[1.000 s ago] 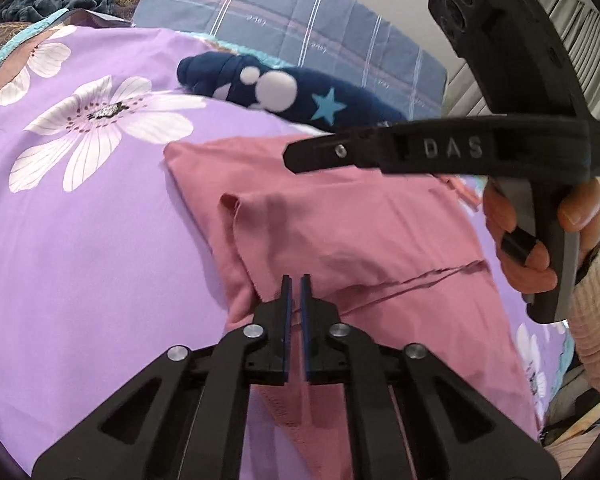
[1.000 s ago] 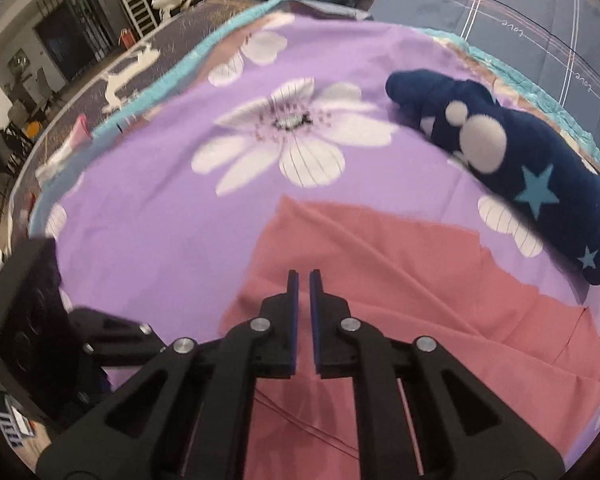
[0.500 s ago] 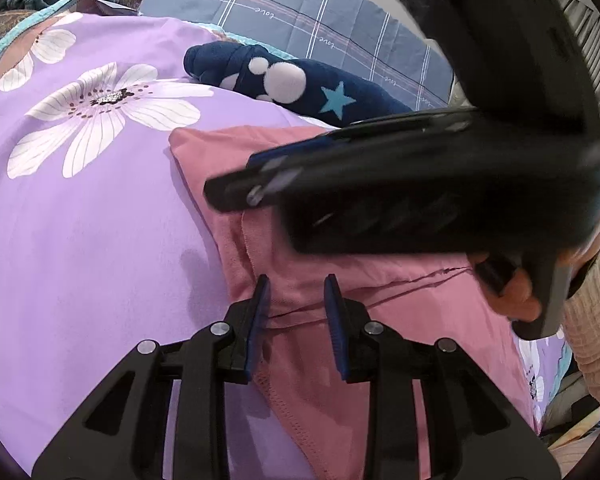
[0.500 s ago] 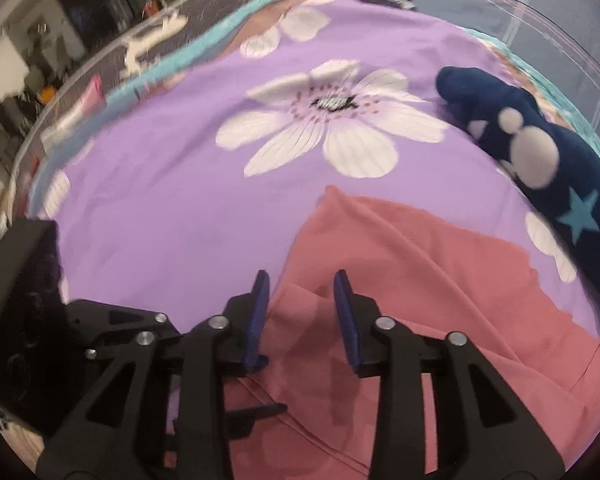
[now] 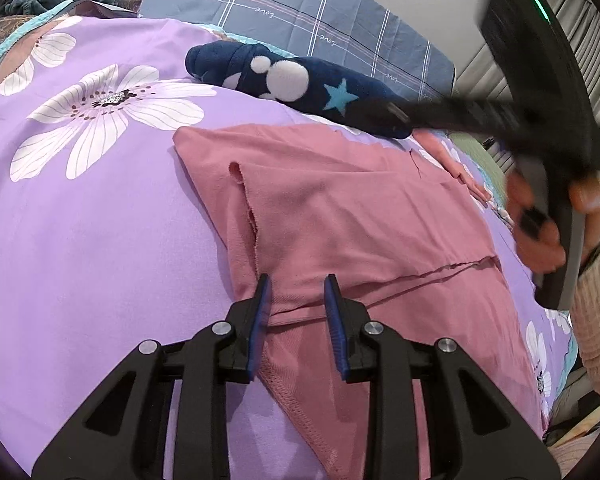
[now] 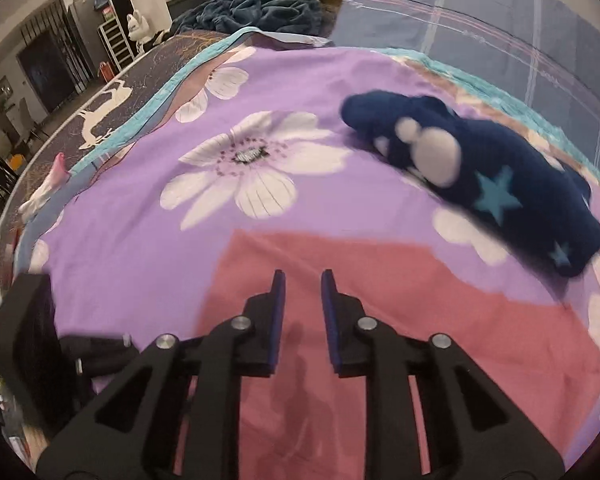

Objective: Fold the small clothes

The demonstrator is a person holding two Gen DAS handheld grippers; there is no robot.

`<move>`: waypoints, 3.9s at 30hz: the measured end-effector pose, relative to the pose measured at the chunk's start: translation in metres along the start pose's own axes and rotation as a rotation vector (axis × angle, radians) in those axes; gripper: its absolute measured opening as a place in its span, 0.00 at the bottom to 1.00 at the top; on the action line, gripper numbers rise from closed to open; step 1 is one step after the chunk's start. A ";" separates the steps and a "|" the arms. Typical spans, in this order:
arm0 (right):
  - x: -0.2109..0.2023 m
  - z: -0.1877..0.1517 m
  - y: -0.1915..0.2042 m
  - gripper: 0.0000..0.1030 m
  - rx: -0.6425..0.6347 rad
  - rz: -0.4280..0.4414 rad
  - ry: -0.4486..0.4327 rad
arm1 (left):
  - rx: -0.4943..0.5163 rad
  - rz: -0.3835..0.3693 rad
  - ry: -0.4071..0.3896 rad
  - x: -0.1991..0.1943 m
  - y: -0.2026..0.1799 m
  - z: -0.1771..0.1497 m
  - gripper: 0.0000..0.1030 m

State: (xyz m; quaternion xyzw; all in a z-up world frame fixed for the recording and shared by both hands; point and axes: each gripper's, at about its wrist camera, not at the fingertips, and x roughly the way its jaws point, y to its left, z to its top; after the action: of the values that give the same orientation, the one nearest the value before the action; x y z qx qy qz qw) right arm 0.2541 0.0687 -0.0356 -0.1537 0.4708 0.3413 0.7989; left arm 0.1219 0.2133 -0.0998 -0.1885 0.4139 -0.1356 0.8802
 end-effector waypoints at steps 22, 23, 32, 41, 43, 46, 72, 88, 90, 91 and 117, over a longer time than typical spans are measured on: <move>-0.117 -0.244 -0.231 0.26 0.697 -0.105 -0.182 | 0.206 0.102 0.005 0.023 -0.091 0.023 0.48; -0.118 -0.252 -0.237 0.26 0.716 -0.103 -0.181 | 0.232 0.114 0.057 0.041 -0.098 0.020 0.51; -0.123 -0.214 -0.284 0.30 0.719 -0.028 -0.250 | 0.407 0.265 0.089 0.084 -0.129 -0.006 0.82; -0.083 -0.156 -0.318 0.03 0.736 -0.068 -0.223 | 0.416 0.287 0.069 0.087 -0.132 -0.009 0.84; -0.106 -0.155 -0.310 0.03 0.710 -0.155 -0.305 | 0.412 0.281 0.069 0.087 -0.131 -0.009 0.84; -0.105 -0.153 -0.309 0.00 0.642 -0.397 -0.250 | 0.414 0.285 0.069 0.087 -0.131 -0.009 0.84; -0.147 -0.298 -0.189 0.08 0.547 -0.230 -0.224 | 0.380 0.286 0.042 0.074 -0.132 -0.008 0.85; -0.166 -0.365 -0.143 0.13 0.528 -0.143 -0.179 | 0.251 0.358 0.069 -0.033 -0.105 -0.119 0.86; -0.168 -0.367 -0.141 0.14 0.536 -0.137 -0.175 | 0.220 0.338 0.070 -0.043 -0.105 -0.129 0.86; -0.171 -0.370 -0.140 0.14 0.541 -0.130 -0.172 | 0.221 0.339 0.072 -0.046 -0.105 -0.133 0.86; -0.225 -0.474 -0.095 0.26 0.619 0.033 -0.169 | 0.234 0.052 0.079 -0.119 -0.129 -0.239 0.87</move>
State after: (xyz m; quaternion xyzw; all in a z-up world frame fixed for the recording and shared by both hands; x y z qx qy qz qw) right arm -0.0600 -0.3581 -0.0913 0.1334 0.4867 0.2064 0.8383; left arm -0.1486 0.0924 -0.1022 -0.0681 0.4342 -0.1672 0.8825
